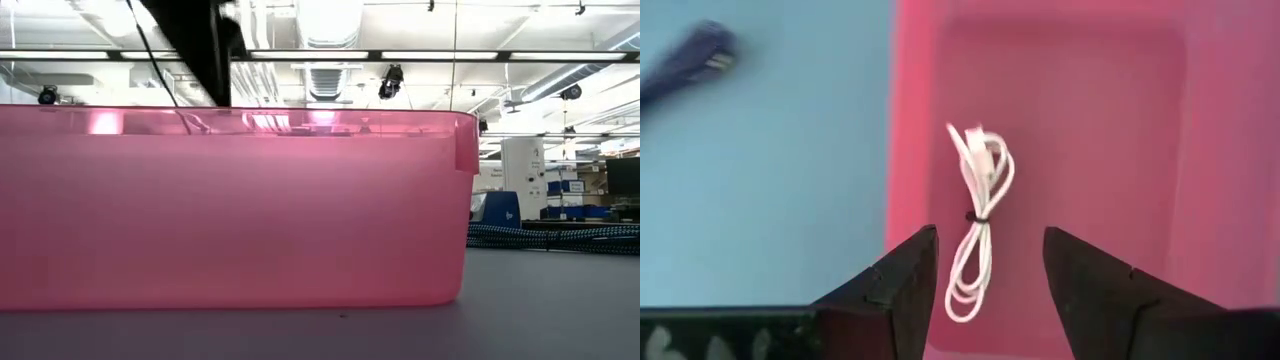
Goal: Pick and place USB-C Cables
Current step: Put the black and blue charger cable into the pink bin
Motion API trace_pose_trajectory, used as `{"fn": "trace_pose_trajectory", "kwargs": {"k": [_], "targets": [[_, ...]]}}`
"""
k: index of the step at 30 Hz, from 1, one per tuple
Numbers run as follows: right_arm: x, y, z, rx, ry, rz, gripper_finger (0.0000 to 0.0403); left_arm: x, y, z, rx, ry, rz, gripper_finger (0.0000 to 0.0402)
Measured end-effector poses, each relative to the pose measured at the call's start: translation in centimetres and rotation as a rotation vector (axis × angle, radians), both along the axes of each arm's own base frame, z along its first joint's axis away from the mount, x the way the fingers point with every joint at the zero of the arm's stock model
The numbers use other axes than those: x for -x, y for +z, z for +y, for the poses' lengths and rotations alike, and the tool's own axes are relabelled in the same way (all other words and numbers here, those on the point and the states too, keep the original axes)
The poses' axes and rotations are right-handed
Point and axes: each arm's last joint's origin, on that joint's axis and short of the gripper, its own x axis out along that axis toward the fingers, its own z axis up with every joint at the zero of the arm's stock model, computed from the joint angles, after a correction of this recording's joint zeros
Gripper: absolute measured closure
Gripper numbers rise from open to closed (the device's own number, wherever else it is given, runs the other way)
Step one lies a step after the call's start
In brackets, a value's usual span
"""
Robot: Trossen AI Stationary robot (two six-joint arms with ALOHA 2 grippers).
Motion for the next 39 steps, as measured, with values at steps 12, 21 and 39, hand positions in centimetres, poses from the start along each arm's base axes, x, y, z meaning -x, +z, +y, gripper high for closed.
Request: {"fn": "trace_pose_trajectory", "kwargs": {"k": [12, 21, 39], "targets": [[-2.2, -2.6, 1.0, -0.182, -0.018, 0.234, 0.0394, 4.4, 9.3, 2.9, -0.064, 0.299, -0.503, 0.0235], [-1.6, -6.8, 0.4, -0.361, -0.114, 0.686, 0.0394, 6.4, 13.1, 4.1, -0.106, 0.292, -0.793, 0.0235], [0.2, -11.9, 0.3, -0.536, -0.173, 1.418, 0.0394, 6.5, 11.4, 4.5, -0.206, 0.341, -0.772, 0.0235]]}}
